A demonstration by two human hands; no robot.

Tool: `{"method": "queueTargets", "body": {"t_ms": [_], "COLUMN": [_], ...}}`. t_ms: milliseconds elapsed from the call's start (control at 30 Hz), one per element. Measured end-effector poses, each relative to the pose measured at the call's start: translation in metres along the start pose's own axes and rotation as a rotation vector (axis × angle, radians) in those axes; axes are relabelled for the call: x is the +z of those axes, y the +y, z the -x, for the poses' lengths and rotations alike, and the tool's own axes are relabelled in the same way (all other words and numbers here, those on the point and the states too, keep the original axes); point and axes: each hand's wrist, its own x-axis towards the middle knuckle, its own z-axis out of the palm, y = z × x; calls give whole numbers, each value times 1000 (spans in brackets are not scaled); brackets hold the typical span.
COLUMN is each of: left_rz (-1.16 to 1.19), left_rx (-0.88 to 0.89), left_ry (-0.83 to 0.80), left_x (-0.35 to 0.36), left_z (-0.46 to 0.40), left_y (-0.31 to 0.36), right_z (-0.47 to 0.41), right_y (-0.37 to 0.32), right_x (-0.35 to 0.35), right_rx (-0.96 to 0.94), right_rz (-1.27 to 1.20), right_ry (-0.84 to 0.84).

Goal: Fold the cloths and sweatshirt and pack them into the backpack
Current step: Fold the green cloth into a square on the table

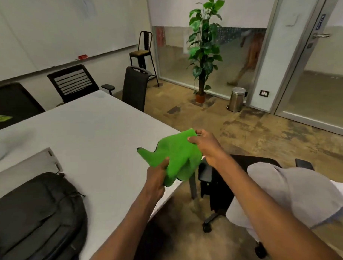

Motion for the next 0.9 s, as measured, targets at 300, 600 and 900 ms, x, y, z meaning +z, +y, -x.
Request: {"method": "queueTargets", "body": {"t_ms": [300,600,900], "left_rz": [-14,241,486], "left_rx": [37,-21,6], "left_ry": [44,306,475], "left_x": [-59,-67,-60], "left_z": [-47,-130,-189], "left_y": [50,98,130], "right_z": [-77,-199,-244], "right_y": [36,42,56], "right_x": [77,144,200], "right_rx": [-1,58,-115], "right_rz": [191,269,524], "right_ry": [-200,-574,-644]}}
